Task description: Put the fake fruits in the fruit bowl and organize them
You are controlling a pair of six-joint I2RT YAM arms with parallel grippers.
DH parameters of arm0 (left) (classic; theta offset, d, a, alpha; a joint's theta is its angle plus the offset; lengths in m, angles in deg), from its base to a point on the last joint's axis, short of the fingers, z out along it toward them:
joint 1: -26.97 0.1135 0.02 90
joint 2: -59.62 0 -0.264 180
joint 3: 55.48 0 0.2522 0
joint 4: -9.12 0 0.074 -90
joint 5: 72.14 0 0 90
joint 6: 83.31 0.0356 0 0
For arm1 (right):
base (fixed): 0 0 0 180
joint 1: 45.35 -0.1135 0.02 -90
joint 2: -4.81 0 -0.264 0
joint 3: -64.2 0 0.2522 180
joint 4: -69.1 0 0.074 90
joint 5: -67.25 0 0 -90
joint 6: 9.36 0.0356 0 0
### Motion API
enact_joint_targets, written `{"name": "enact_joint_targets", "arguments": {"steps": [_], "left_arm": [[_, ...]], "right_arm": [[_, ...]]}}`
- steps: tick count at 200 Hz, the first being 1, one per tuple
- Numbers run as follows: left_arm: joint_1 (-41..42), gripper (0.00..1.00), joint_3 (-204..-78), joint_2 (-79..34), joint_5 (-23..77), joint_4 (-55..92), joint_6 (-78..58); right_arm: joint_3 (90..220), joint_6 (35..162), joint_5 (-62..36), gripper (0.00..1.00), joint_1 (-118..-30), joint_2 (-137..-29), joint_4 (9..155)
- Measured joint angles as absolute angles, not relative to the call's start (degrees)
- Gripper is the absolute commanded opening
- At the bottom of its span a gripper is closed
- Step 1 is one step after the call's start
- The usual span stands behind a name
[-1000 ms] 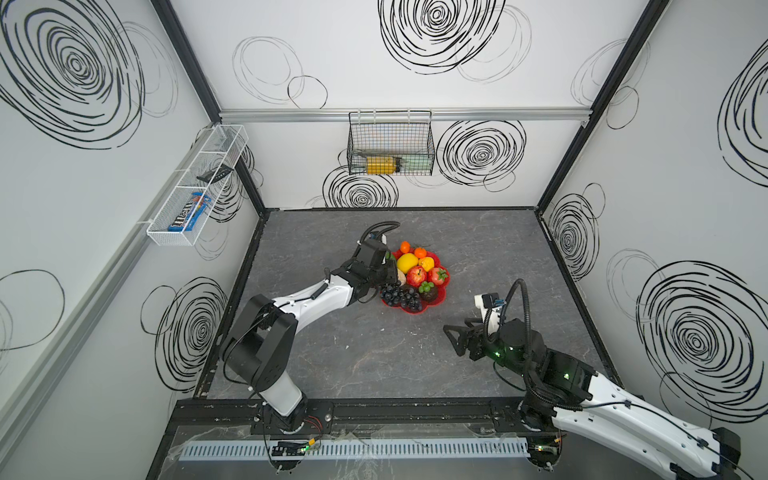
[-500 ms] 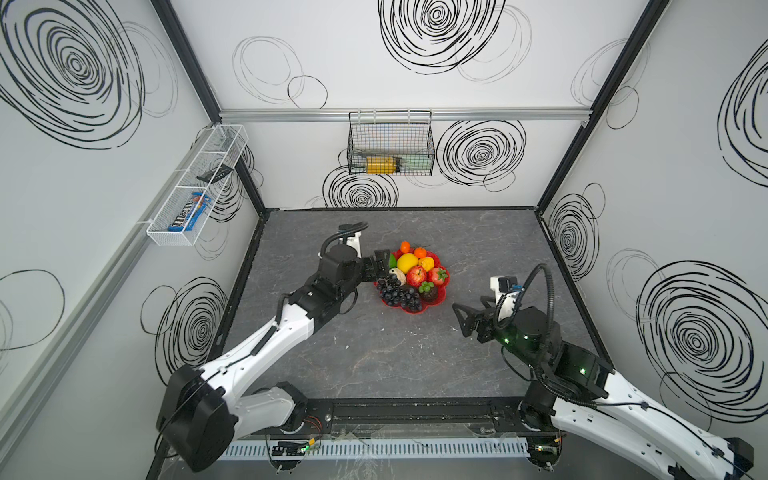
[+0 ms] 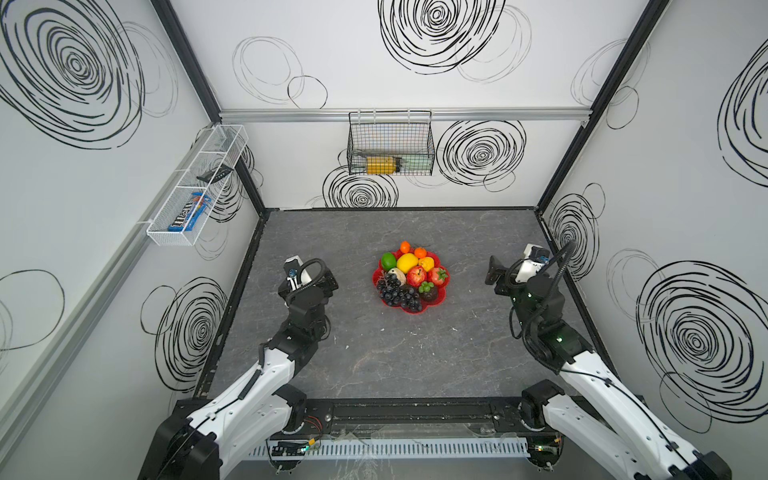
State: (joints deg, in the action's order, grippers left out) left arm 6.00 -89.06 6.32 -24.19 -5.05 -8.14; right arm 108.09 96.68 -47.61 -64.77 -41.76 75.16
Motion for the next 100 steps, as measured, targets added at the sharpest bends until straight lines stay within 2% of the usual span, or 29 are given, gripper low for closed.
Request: {"name": "enact_joint_targets", "arguments": {"steps": [42, 100], "left_arm": [[11.9, 0.96, -85.0, -4.9, -21.7, -20.6, 1.7], [18.4, 0.96, -74.4, -21.5, -5.2, -48.1, 6.3]], "right_arm": [[103.5, 95.1, -51.7, 0.97, -57.5, -53.6, 67.3], [97.6, 93.7, -54.0, 0.97, -53.7, -69.4, 53.6]]}}
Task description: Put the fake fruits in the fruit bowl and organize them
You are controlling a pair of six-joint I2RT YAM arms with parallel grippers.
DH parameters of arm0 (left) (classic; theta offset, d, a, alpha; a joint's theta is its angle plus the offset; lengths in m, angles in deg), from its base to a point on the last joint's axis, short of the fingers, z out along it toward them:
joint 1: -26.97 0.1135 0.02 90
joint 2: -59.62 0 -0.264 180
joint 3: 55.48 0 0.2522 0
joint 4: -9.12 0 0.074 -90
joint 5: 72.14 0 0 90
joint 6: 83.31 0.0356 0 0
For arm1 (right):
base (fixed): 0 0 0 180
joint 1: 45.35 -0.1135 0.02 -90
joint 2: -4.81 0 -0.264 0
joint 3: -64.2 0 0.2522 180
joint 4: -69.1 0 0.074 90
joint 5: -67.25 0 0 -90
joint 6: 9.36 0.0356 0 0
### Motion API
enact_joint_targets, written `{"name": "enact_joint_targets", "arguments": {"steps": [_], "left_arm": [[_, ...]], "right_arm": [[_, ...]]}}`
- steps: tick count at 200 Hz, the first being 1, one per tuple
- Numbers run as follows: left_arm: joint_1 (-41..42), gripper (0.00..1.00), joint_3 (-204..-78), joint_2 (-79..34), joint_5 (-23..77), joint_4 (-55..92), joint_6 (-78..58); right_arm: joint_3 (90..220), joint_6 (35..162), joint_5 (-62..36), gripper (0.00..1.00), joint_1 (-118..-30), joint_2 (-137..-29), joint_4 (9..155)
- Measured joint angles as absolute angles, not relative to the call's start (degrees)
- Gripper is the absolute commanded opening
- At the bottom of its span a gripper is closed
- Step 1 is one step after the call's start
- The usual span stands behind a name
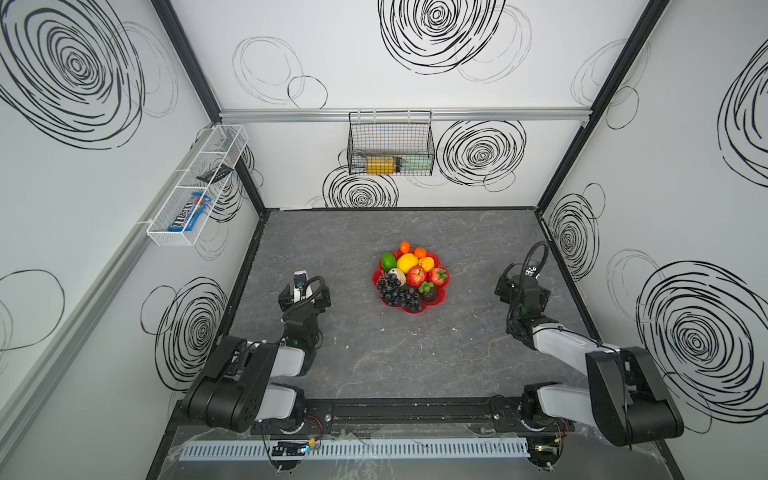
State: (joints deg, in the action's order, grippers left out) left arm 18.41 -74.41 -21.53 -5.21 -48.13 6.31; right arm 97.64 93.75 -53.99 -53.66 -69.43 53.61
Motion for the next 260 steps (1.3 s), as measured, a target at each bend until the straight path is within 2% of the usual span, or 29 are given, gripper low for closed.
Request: {"name": "enact_joint_targets", "arguments": {"steps": [21, 55, 81, 127, 260], "left_arm": [[20.4, 0.96, -74.3, -26.2, -1.6, -54.9, 6.1], [22.2, 0.96, -77.5, -26.1, 1.1, -54.8, 4.9], [22.4, 0.96, -77.6, -26.1, 1.8, -55.1, 4.4], [22.4, 0.96, -77.6, -26.1, 2.4, -55.1, 4.3], [22.4, 0.96, -77.6, -26.1, 2.4, -55.1, 4.3]], "right_arm": [[96.1, 91.5, -53.0, 0.97, -53.7, -70.2, 48.4], [90.9, 86.9, -47.3, 0.97, -53.1, -70.0, 33.7], [87.0, 83.9, -42.9, 0.97, -52.6, -75.3, 21.4], [90.6, 84.9, -37.8, 0.97, -47.7, -80.6, 18.9], [92.0, 86.0, -34.8, 0.97, -47.3, -80.3, 20.5]]}}
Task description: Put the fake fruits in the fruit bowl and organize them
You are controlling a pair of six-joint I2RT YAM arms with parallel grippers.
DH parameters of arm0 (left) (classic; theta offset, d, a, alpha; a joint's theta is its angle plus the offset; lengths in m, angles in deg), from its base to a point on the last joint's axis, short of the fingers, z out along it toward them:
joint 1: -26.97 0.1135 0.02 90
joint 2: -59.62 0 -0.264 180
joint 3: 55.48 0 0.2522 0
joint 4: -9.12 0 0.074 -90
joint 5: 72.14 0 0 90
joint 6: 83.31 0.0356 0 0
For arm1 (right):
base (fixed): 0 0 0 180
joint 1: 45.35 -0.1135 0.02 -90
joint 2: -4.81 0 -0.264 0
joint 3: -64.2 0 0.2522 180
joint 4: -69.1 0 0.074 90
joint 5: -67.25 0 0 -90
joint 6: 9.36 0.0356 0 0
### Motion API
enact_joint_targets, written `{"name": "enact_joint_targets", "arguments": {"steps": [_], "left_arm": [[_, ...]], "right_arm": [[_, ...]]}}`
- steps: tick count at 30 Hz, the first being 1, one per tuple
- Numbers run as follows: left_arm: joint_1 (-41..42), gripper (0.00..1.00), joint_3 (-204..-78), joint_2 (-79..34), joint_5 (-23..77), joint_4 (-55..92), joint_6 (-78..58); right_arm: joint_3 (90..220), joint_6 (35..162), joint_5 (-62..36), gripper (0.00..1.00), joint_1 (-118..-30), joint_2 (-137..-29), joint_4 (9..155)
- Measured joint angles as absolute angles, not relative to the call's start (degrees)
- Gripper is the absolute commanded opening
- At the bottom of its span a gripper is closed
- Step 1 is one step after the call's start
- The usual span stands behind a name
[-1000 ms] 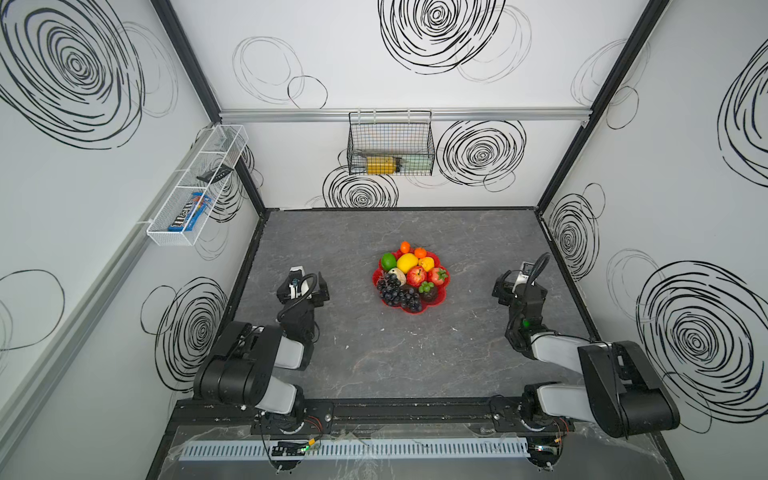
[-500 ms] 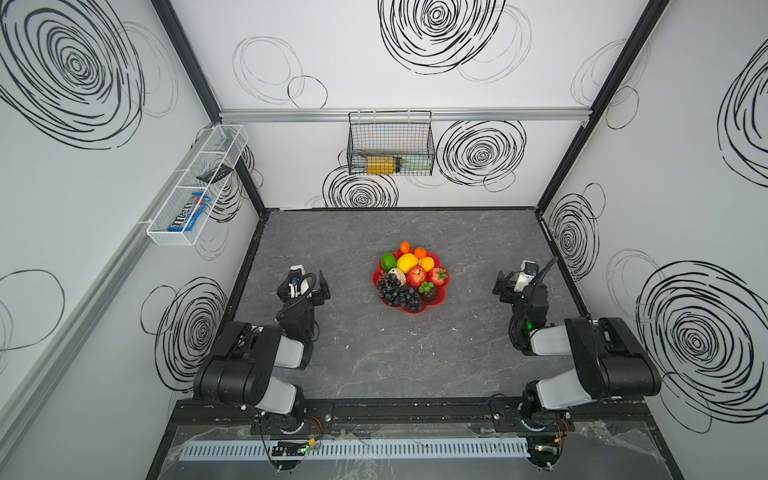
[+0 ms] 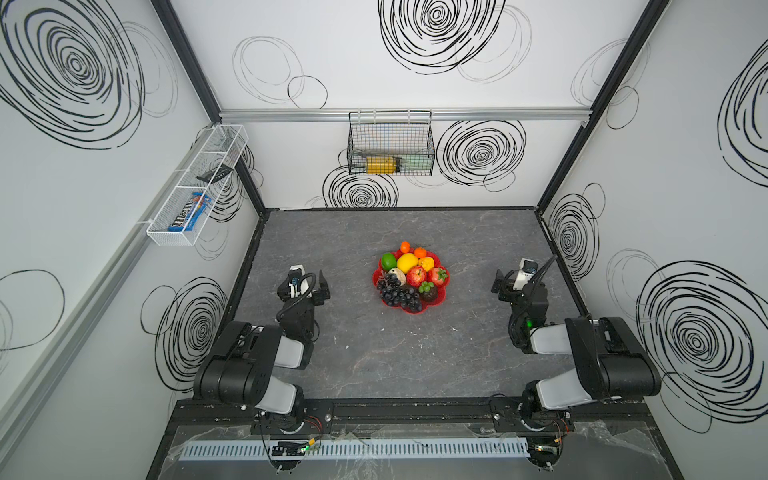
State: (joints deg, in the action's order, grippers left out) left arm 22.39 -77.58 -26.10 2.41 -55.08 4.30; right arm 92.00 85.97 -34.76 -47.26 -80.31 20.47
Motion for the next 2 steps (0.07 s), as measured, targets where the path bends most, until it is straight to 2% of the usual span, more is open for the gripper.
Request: {"name": "enact_joint_targets", "arguments": {"steps": [2], "left_arm": [[22.4, 0.96, -77.6, -26.1, 2.4, -55.1, 4.3]], "right_arm": [[92.0, 86.0, -34.7, 0.97, -47.3, -80.3, 20.5]]}}
